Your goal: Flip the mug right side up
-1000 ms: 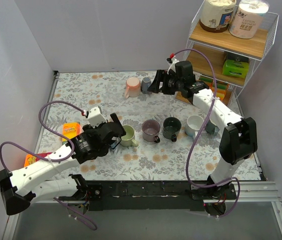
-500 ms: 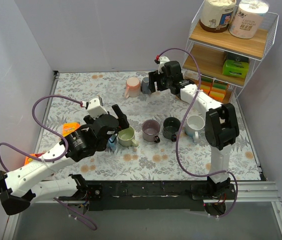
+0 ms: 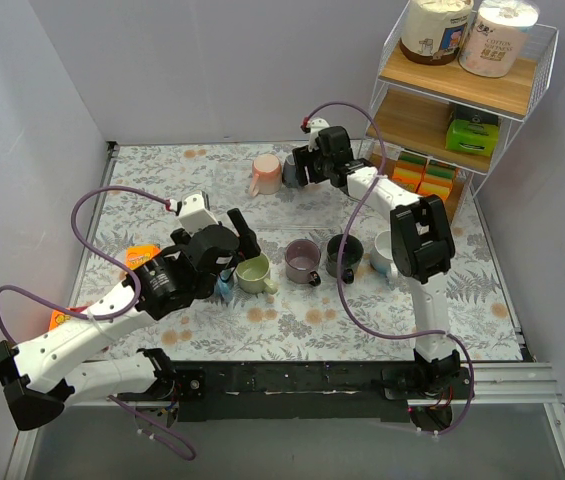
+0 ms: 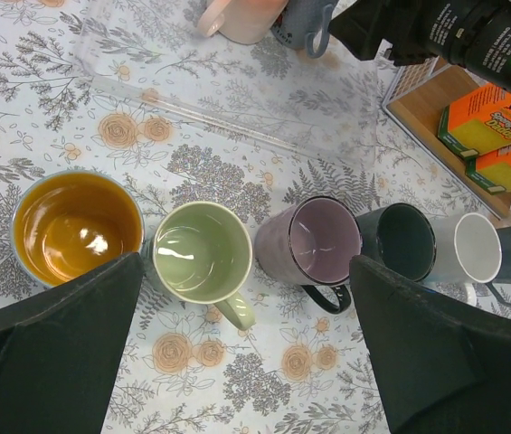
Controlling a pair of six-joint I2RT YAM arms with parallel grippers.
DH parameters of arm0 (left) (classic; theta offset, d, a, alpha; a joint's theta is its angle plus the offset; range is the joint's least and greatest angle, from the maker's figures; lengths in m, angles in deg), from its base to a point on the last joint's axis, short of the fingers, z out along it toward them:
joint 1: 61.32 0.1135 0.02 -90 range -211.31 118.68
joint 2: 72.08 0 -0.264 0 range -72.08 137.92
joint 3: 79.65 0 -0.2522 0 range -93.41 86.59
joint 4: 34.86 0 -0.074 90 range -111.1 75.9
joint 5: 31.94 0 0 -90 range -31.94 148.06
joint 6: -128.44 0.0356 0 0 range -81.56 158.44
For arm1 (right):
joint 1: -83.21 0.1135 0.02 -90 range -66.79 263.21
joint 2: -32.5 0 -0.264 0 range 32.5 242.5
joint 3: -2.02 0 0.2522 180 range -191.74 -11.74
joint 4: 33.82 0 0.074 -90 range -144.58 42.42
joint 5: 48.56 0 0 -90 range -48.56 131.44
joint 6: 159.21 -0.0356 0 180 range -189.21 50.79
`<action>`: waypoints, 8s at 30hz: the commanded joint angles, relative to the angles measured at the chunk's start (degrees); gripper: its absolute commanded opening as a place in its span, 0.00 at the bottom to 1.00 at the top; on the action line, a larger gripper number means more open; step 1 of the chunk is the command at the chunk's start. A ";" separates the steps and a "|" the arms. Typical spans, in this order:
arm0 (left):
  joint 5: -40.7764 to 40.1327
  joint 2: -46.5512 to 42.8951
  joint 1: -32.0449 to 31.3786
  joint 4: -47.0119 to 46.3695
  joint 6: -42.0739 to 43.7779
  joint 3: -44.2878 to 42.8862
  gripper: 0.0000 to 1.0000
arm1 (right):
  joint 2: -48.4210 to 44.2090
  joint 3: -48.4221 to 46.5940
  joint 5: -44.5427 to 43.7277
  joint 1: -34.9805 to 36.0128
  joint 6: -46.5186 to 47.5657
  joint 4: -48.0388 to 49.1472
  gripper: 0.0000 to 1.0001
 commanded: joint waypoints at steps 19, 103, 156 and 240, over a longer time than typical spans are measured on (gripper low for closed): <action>1.85 -2.50 3.15 2.55 -1.14 -0.64 0.98 | 8.04 -5.28 -0.55 1.86 -1.45 7.52 0.50; 55.29 3.39 28.90 -59.40 -2.46 7.88 0.74 | -39.34 34.36 38.38 1.33 -72.98 58.84 0.01; 16.00 16.58 30.30 30.24 9.67 -23.68 0.00 | -36.26 29.70 36.71 1.86 -51.98 9.54 0.71; 48.42 17.01 42.17 7.06 24.52 -12.25 0.79 | -37.67 26.71 27.57 -1.92 -39.42 -5.92 0.71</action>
